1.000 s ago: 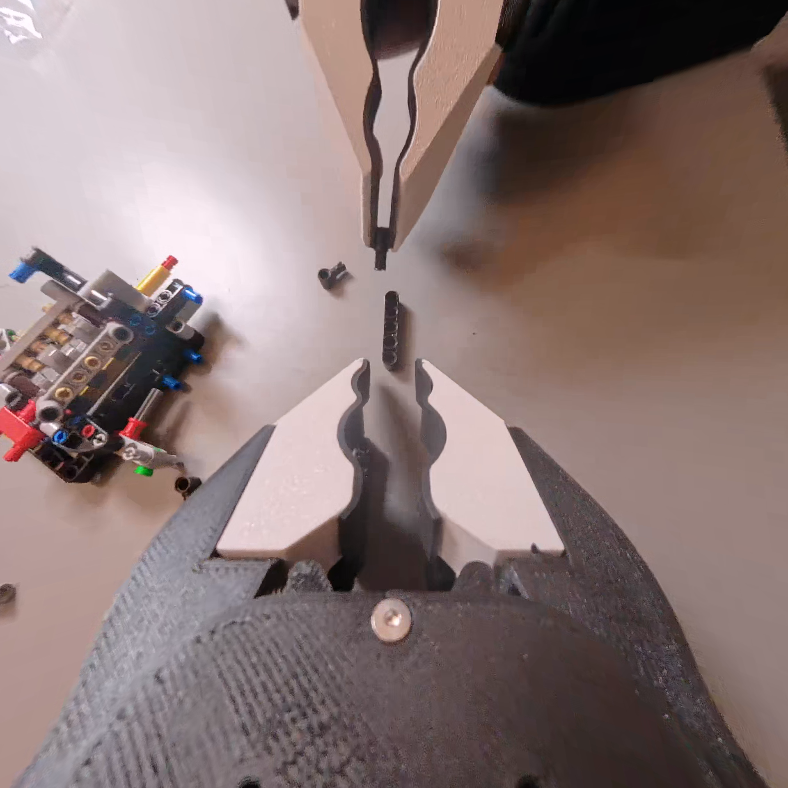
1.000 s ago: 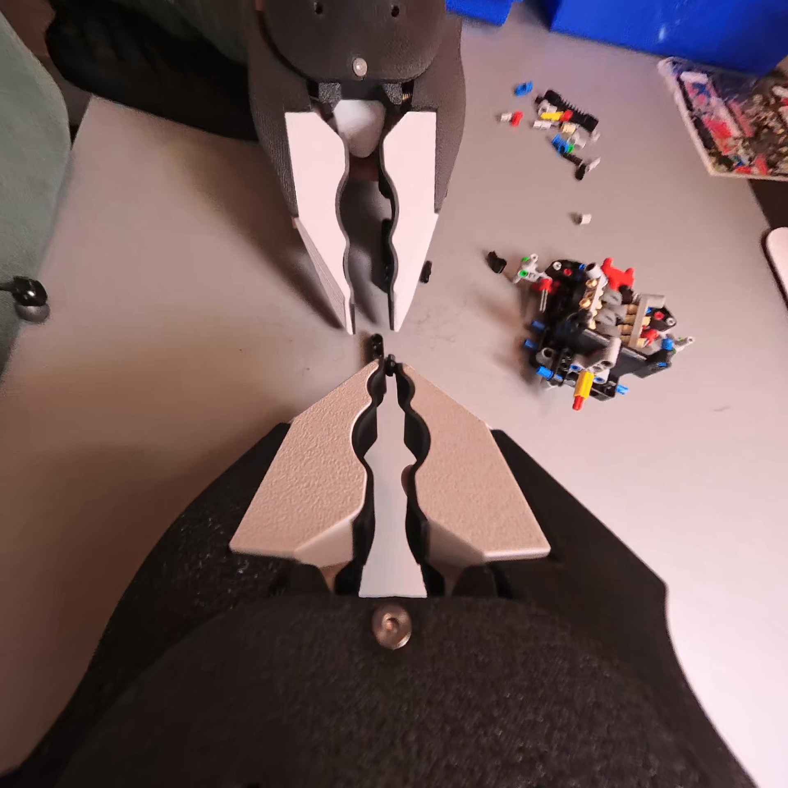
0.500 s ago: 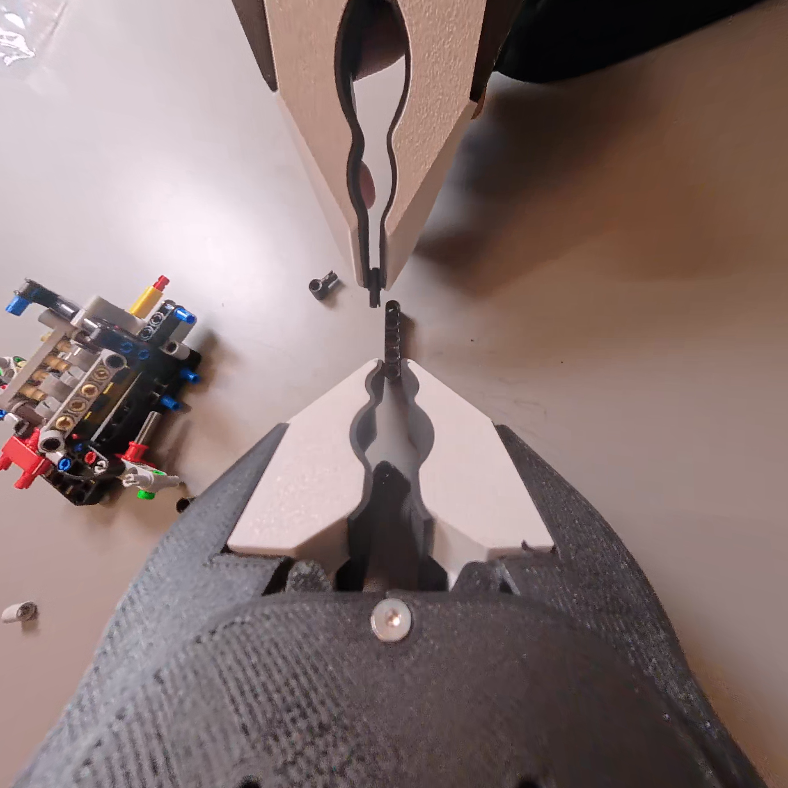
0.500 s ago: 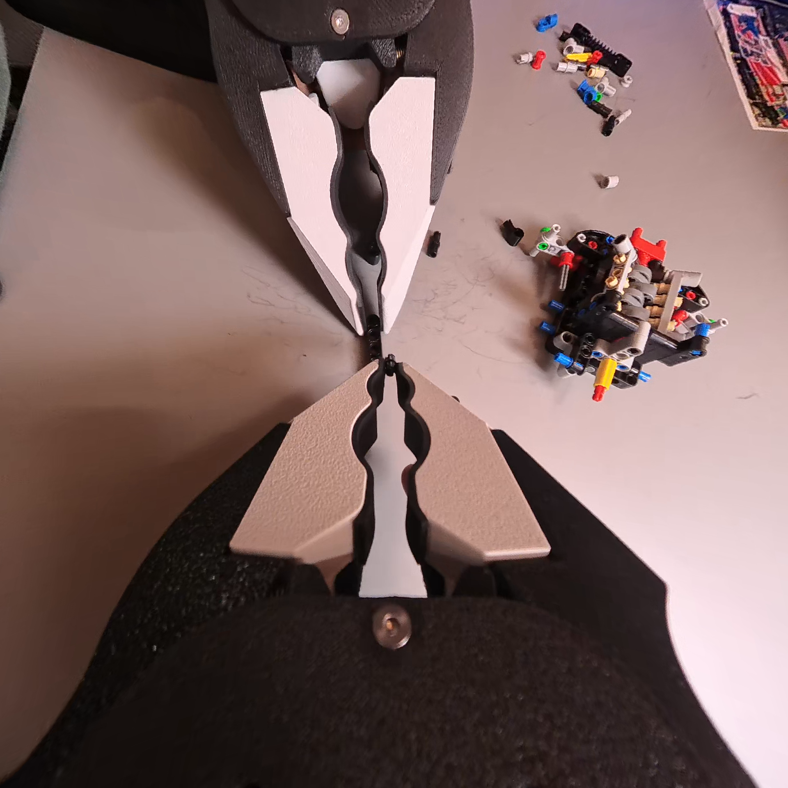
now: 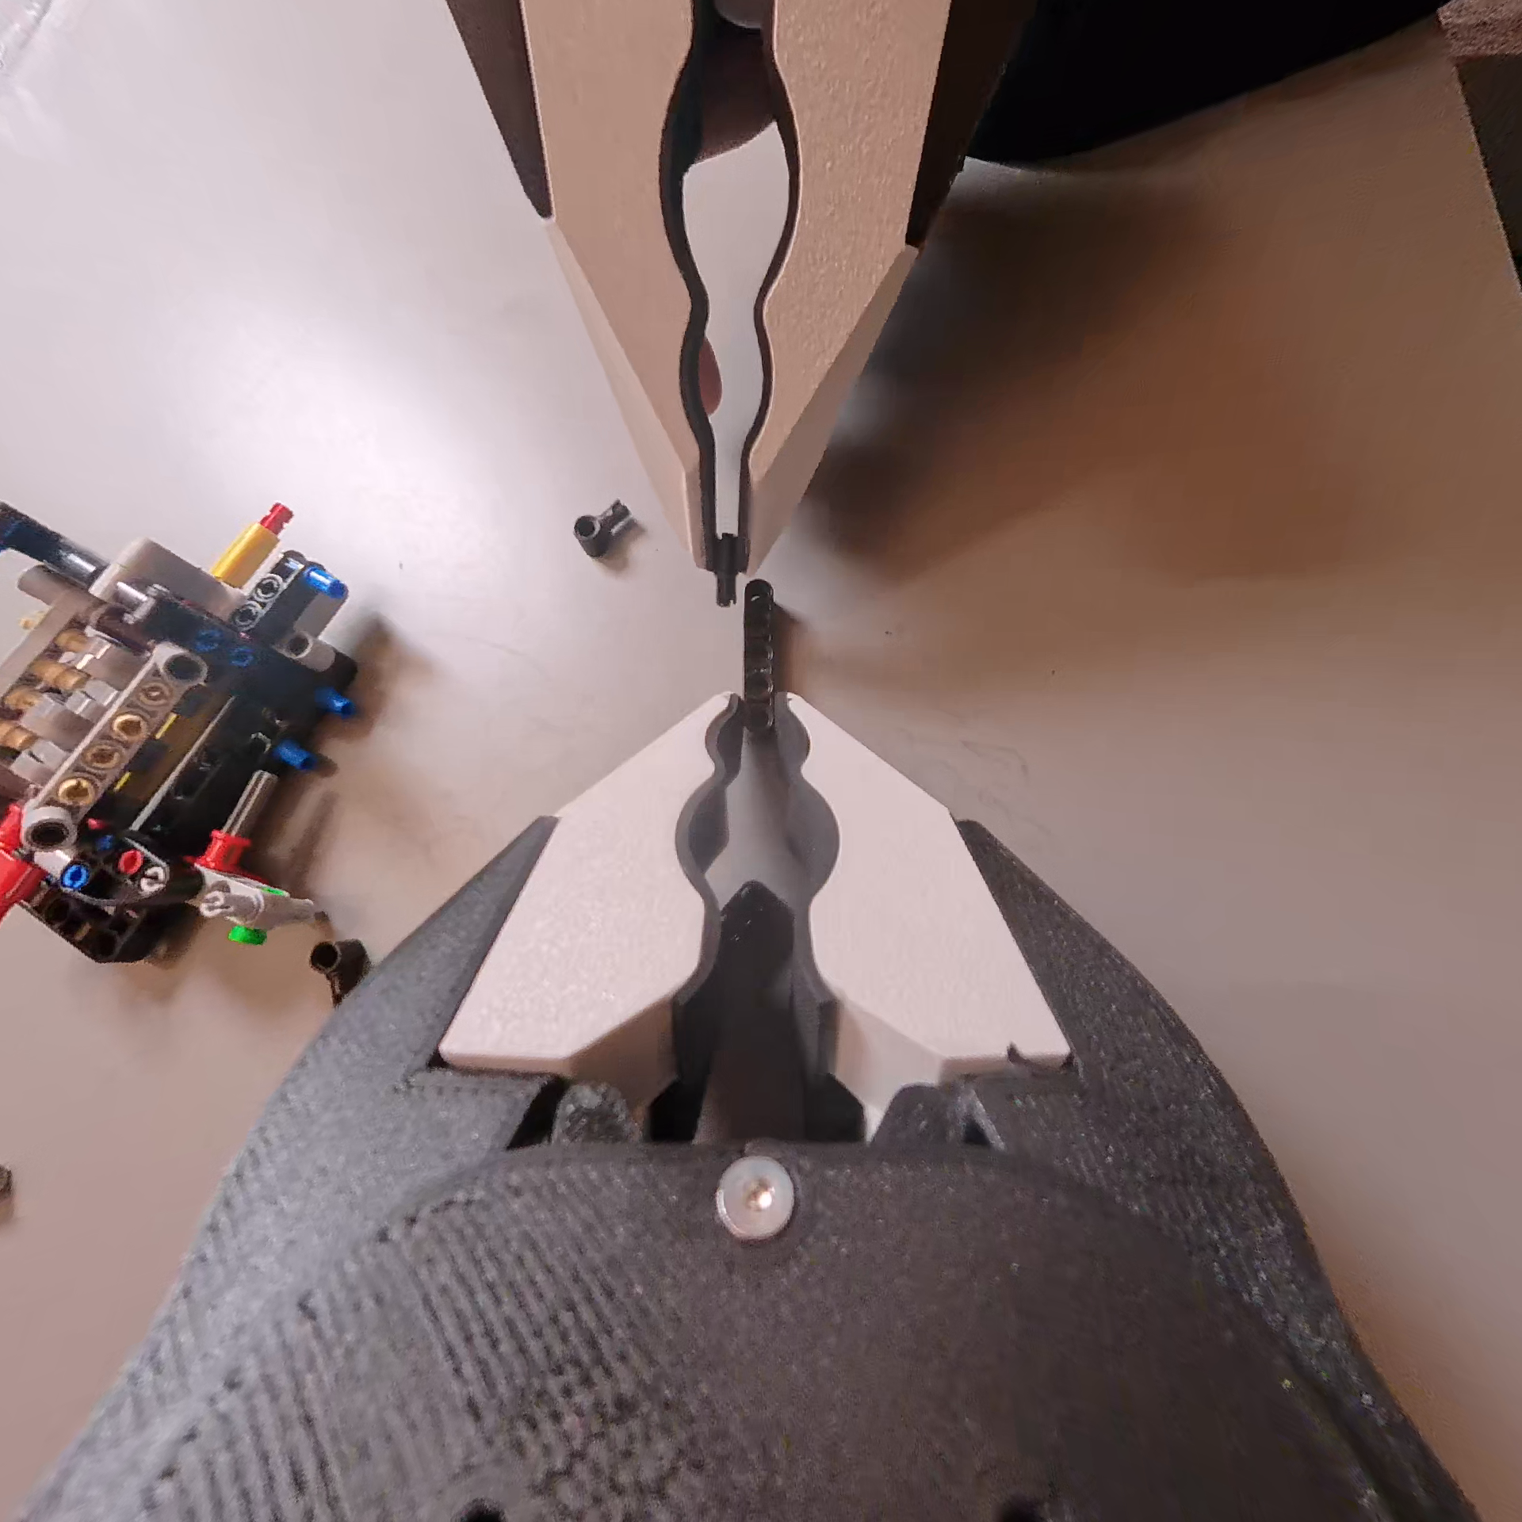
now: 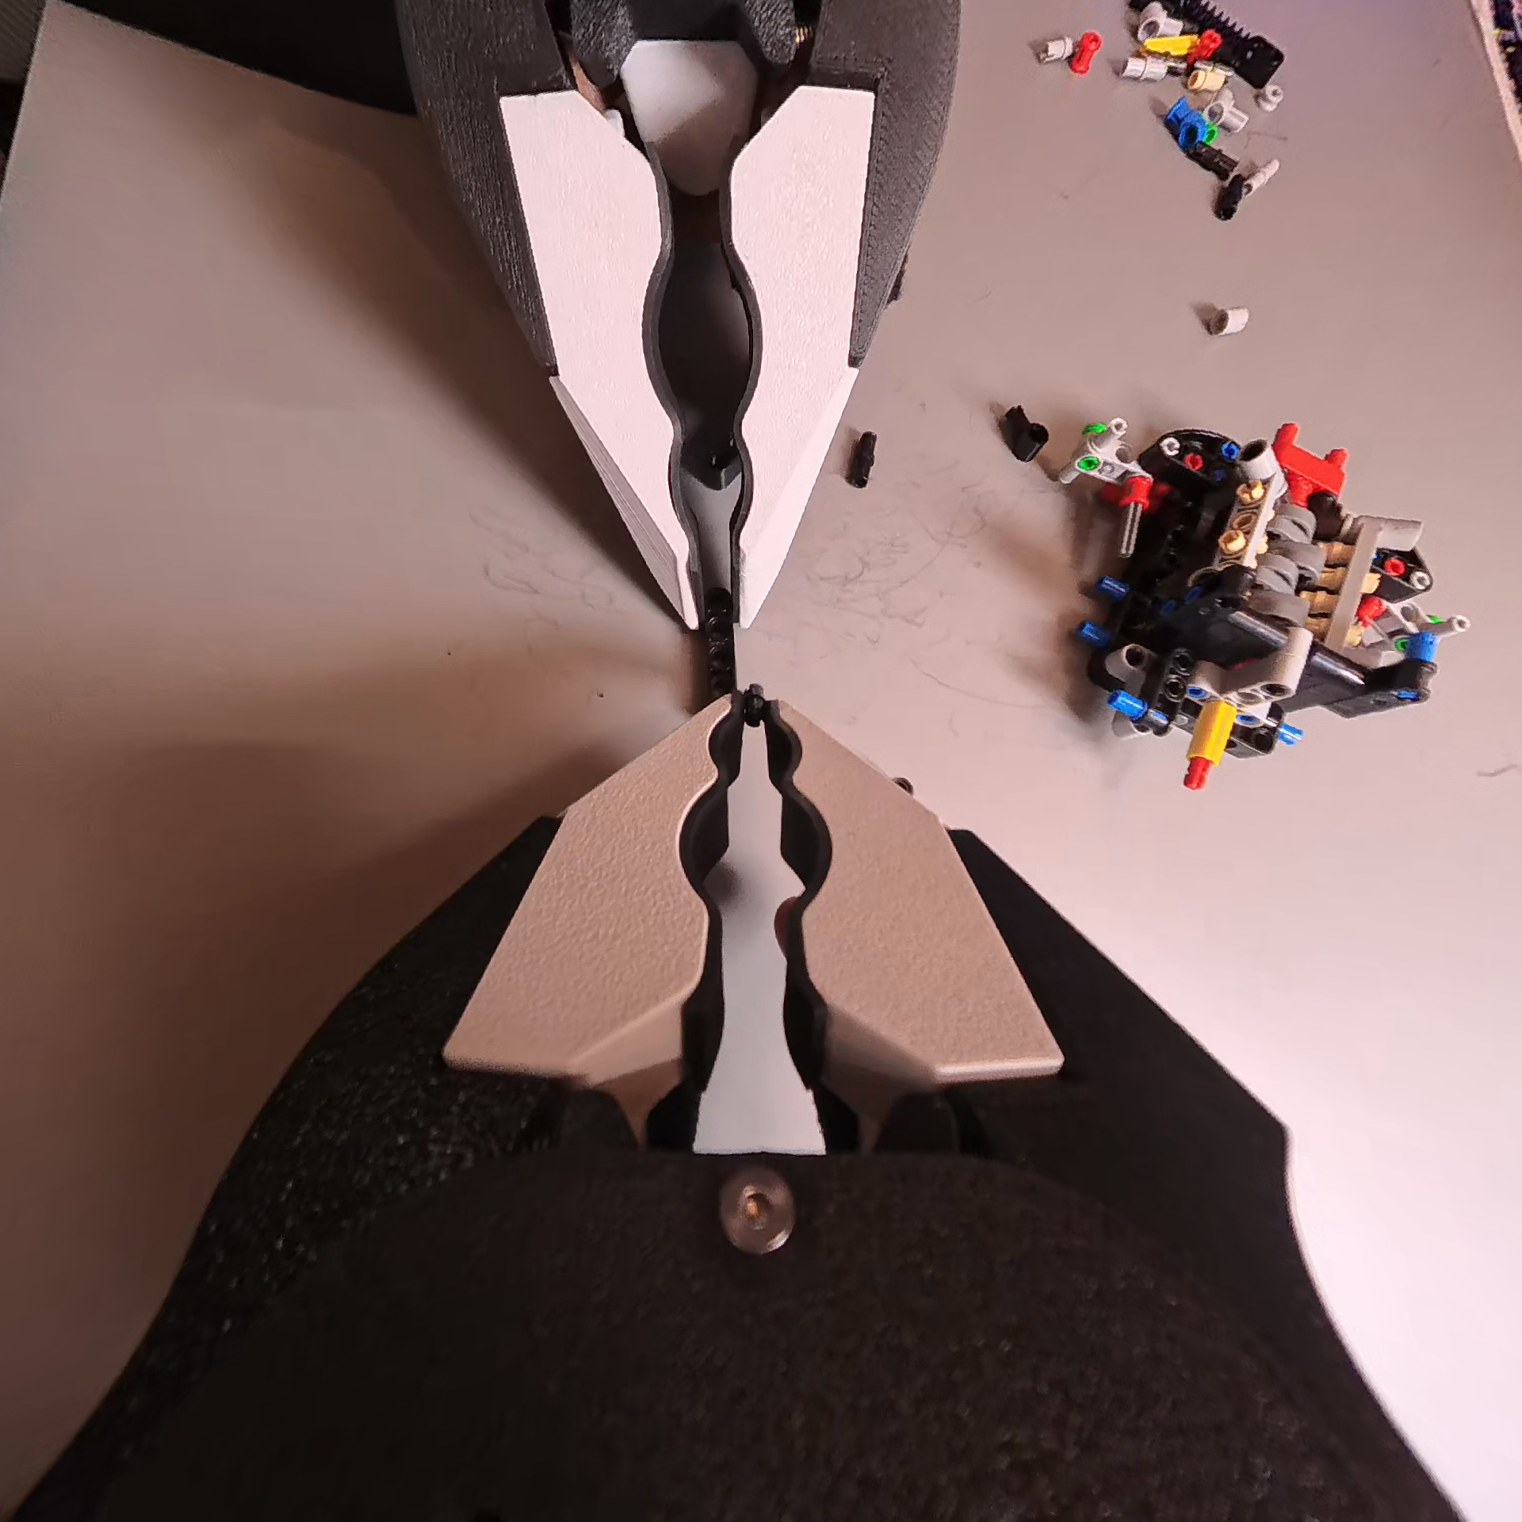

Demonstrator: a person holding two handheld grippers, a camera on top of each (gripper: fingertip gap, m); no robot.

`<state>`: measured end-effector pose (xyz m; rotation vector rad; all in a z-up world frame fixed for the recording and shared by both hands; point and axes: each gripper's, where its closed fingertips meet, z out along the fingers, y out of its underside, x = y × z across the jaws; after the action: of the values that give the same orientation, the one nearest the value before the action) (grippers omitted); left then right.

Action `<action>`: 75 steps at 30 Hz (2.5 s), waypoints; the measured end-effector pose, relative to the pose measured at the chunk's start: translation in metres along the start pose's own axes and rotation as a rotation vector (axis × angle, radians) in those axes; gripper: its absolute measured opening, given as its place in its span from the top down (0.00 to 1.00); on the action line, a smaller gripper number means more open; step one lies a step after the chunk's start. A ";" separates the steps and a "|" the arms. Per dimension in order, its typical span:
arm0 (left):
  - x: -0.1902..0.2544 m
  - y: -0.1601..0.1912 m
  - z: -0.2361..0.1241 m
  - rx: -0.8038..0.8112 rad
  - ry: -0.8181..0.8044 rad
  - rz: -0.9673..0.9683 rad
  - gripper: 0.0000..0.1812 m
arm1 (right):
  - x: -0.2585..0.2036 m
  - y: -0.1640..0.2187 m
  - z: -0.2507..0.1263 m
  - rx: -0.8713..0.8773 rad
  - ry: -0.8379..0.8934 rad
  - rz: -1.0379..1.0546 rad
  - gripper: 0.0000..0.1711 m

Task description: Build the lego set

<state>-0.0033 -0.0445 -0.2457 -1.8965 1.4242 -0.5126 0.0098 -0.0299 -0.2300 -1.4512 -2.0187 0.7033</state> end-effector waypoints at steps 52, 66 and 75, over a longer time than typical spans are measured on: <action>-0.007 0.001 -0.001 0.013 -0.013 0.002 0.97 | 0.004 -0.012 0.008 -0.223 -0.176 -0.106 0.99; -0.007 0.001 0.000 -0.008 0.017 -0.041 0.97 | -0.001 0.000 0.009 -0.391 -0.163 -0.142 0.99; -0.008 -0.001 -0.002 0.022 0.067 -0.059 0.97 | -0.002 -0.001 0.010 -0.489 -0.148 -0.267 0.99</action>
<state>-0.0066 -0.0375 -0.2425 -1.9254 1.4022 -0.6226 0.0024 -0.0328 -0.2371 -1.3666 -2.5650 0.2142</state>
